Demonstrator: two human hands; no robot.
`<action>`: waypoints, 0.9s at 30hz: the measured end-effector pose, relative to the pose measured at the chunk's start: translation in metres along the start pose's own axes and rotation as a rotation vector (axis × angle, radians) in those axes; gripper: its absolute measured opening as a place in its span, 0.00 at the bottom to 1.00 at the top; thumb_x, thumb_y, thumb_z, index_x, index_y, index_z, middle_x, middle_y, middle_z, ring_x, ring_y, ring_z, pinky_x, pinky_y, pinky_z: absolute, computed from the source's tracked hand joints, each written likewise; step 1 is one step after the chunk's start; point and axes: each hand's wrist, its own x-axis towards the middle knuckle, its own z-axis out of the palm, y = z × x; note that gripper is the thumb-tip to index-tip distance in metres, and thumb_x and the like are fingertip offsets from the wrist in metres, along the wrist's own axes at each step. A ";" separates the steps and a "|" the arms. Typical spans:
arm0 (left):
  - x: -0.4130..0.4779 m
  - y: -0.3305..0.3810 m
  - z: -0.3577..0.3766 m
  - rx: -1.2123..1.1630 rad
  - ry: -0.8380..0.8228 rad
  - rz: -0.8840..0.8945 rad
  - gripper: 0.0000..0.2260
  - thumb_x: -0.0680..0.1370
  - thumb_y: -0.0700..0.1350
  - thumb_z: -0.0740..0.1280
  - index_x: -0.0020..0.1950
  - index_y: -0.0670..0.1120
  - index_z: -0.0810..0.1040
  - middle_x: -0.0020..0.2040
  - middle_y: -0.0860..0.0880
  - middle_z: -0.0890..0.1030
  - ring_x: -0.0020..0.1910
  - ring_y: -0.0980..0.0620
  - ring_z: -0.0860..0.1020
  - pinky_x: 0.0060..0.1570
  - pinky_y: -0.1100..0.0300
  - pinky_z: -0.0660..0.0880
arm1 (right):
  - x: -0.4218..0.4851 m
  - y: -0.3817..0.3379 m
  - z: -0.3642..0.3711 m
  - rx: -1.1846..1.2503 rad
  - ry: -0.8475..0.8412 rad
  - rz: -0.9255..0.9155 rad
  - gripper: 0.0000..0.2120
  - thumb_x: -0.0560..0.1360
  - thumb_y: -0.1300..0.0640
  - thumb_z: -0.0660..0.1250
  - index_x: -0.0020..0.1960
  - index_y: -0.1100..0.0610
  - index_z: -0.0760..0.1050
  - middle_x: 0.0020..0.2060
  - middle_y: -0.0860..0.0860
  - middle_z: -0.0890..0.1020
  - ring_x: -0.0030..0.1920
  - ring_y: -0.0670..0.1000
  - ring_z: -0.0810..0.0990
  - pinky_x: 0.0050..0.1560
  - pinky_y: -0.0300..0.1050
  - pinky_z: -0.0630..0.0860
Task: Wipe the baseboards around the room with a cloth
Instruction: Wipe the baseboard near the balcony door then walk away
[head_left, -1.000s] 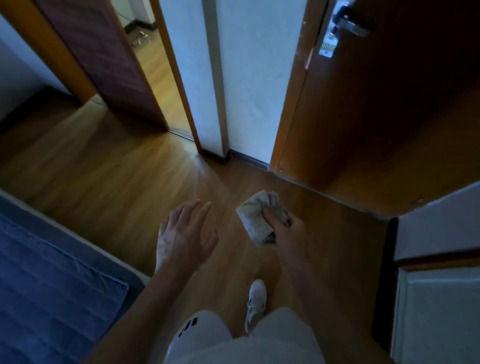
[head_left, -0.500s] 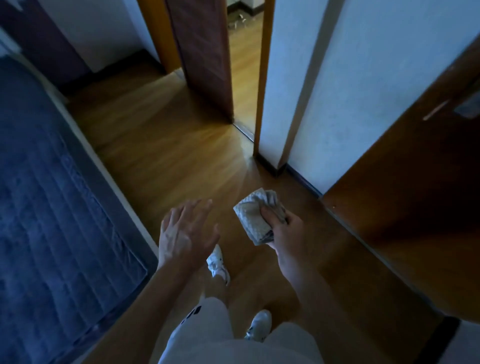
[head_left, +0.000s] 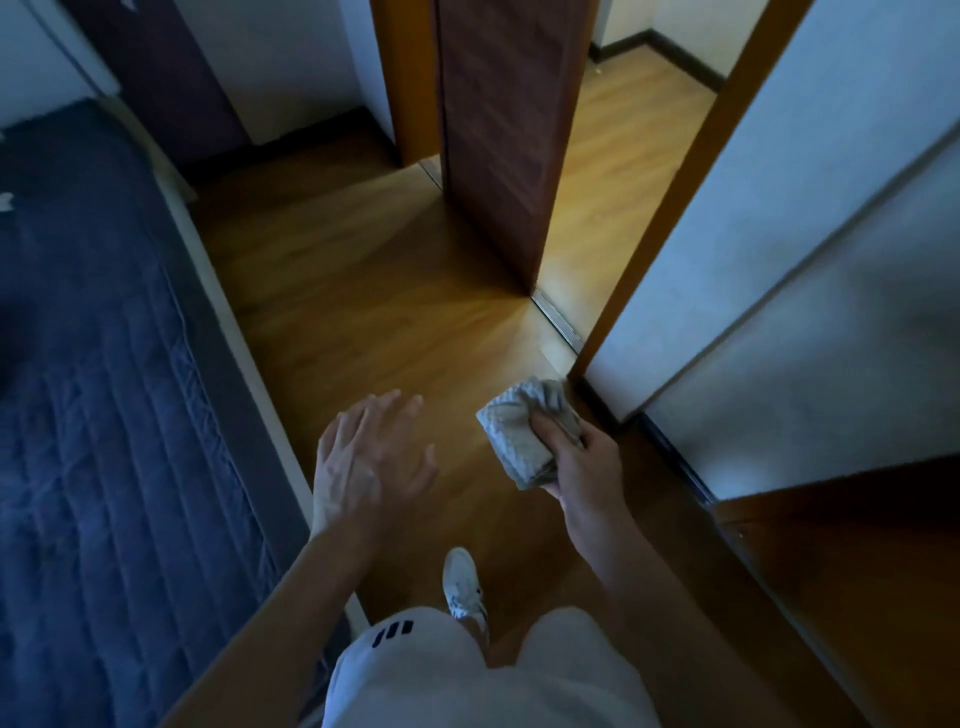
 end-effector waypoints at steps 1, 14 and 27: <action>0.015 -0.008 -0.001 0.004 -0.006 -0.003 0.24 0.79 0.58 0.62 0.74 0.53 0.71 0.73 0.48 0.72 0.72 0.46 0.68 0.70 0.41 0.67 | 0.013 -0.006 0.013 -0.006 -0.002 -0.001 0.11 0.72 0.54 0.76 0.53 0.54 0.83 0.44 0.52 0.87 0.45 0.53 0.86 0.40 0.50 0.82; 0.178 -0.060 0.009 0.070 -0.015 -0.117 0.26 0.79 0.60 0.60 0.75 0.53 0.69 0.73 0.48 0.70 0.73 0.47 0.67 0.70 0.43 0.66 | 0.167 -0.062 0.120 -0.057 -0.111 0.052 0.10 0.74 0.56 0.74 0.55 0.56 0.81 0.46 0.54 0.87 0.46 0.55 0.86 0.40 0.47 0.82; 0.414 -0.082 0.006 0.116 -0.002 -0.296 0.26 0.77 0.60 0.61 0.74 0.53 0.72 0.71 0.50 0.72 0.71 0.48 0.68 0.68 0.45 0.69 | 0.387 -0.179 0.238 -0.135 -0.328 0.086 0.13 0.72 0.53 0.75 0.55 0.56 0.82 0.48 0.55 0.86 0.47 0.57 0.86 0.39 0.49 0.82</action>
